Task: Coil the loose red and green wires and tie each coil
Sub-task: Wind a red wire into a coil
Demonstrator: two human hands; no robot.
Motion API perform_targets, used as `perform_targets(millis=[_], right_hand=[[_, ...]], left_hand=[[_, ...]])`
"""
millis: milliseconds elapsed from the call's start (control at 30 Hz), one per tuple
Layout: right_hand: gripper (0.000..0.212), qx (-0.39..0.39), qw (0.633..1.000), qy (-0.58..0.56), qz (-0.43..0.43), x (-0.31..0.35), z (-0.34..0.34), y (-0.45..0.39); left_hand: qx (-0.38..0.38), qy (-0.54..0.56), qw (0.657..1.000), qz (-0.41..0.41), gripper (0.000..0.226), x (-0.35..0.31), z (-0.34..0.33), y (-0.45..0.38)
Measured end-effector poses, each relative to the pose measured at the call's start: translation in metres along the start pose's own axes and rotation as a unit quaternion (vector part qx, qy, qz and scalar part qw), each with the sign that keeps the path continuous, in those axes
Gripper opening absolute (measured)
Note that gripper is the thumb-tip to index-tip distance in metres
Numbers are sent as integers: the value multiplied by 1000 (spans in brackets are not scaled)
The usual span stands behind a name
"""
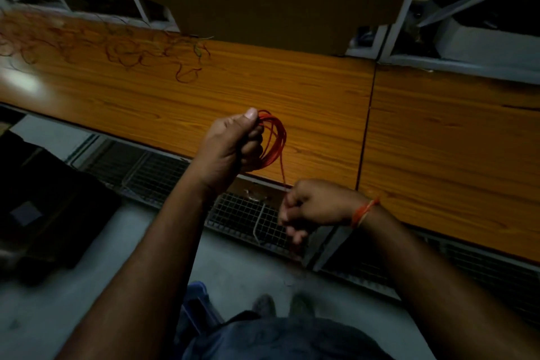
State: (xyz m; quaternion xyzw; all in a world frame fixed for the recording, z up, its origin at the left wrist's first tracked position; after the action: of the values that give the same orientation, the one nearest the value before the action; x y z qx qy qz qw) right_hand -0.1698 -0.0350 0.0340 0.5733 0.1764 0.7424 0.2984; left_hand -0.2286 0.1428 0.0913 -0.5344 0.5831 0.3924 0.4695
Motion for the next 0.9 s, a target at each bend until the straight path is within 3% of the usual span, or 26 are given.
perform_targets(millis=[33, 100, 133, 267, 367, 500, 567, 667, 767, 900], right_hand=[[20, -30, 999, 29, -17, -6, 5, 1], [22, -227, 967, 105, -44, -15, 26, 5], [21, -288, 952, 100, -27, -17, 28, 7], [21, -272, 955, 80, 87, -22, 3, 9], [21, -306, 940, -53, 143, -31, -7, 27], [10, -344, 921, -61, 171, -44, -23, 46], [5, -403, 898, -68, 163, -50, -36, 55], [7, -465, 875, 8, 132, -54, -52, 71], [8, -421, 889, 125, 129, -50, -61, 88], [15, -420, 866, 197, 187, -38, -68, 114]], left_hand=[[4, -24, 1000, 5, 40, -2, -1, 3], [10, -34, 999, 14, 40, -2, -2, 8], [10, -21, 1000, 15, 41, -1, -2, 11], [5, 28, 999, 18, 41, -3, -2, 22], [2, 99, 995, 11, 39, -7, 0, 37], [5, 296, 955, -20, 40, -7, 6, 48], [2, 356, 934, -34, 40, -6, 8, 50], [0, 392, 919, -36, 38, -2, -1, 50], [-2, 411, 911, -45, 29, 1, -20, 47], [-60, 284, 957, -32, 29, 4, -44, 40]])
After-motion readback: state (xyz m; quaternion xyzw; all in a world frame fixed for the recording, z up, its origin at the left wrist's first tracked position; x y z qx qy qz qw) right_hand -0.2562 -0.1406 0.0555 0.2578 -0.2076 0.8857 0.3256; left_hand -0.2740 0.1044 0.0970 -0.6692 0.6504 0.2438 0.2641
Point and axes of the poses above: each hand's wrist, its own y-axis away from the middle knuckle, its own z-axis out of the back of the hand, x = y × z, the point moved 1 cm from there along -y, towards the middle knuckle, and after that the axes turned 12 degrees about x, right-handed, at the moved point
